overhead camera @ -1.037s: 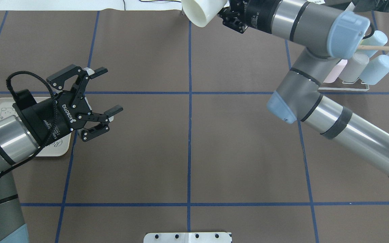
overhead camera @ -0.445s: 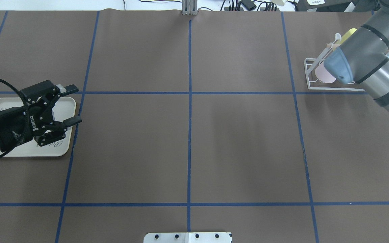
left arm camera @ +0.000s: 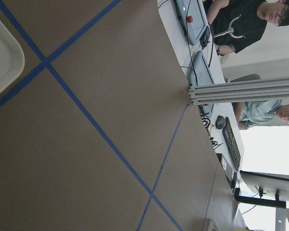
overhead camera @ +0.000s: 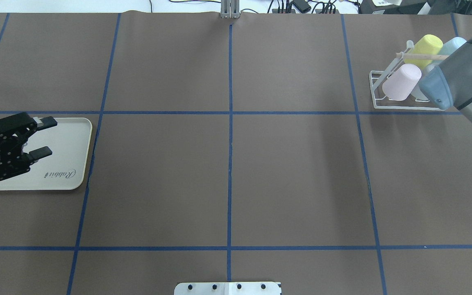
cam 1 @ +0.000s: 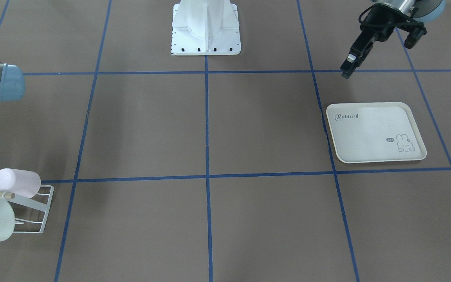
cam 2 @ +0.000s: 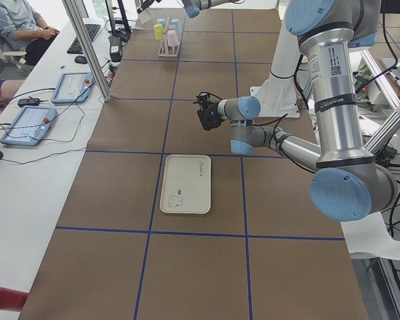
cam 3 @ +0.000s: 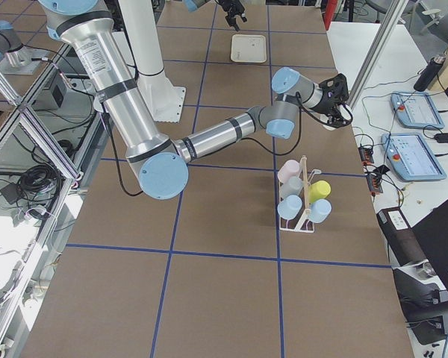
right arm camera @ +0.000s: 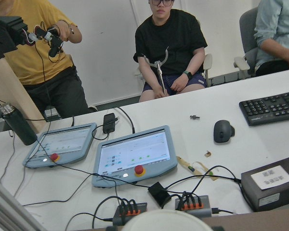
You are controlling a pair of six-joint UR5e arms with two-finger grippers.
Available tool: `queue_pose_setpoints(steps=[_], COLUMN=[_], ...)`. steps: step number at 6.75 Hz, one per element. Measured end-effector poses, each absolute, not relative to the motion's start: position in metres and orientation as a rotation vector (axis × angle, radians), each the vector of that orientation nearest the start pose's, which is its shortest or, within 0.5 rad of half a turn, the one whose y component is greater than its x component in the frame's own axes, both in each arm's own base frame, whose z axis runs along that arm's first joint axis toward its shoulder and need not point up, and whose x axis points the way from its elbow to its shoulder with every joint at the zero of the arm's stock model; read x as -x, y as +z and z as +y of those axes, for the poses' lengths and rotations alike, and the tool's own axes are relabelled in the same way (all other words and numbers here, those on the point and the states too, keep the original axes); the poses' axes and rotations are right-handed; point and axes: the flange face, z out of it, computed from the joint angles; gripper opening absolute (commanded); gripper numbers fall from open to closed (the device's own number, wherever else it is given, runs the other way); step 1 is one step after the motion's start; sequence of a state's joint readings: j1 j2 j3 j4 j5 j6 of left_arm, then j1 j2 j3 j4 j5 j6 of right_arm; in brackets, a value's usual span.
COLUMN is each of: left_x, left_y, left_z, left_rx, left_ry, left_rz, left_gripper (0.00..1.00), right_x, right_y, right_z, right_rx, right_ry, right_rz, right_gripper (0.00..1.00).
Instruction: Transfer IKEA cup to right arm and place on rack
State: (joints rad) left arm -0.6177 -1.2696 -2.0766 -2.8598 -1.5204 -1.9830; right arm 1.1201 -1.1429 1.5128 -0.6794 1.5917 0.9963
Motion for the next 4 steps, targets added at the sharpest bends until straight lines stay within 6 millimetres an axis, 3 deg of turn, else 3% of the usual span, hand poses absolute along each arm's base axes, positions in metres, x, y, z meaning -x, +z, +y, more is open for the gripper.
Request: queue_pose_setpoints(steps=[2, 4], left_x=[-0.176, -0.159], left_y=[0.433, 0.458], left_z=[-0.319, -0.31], left_rx=[-0.277, -0.331], left_ry=[-0.772, -0.672], left_rz=[1.412, 1.314], left_gripper=[1.0, 1.0], right_x=[0.201, 0.225], right_y=[0.384, 0.409], right_z=[-0.64, -0.622], right_rx=[-1.048, -1.064], right_ry=[0.416, 0.377], right_rz=[-0.617, -0.537], right_gripper=[0.0, 0.0])
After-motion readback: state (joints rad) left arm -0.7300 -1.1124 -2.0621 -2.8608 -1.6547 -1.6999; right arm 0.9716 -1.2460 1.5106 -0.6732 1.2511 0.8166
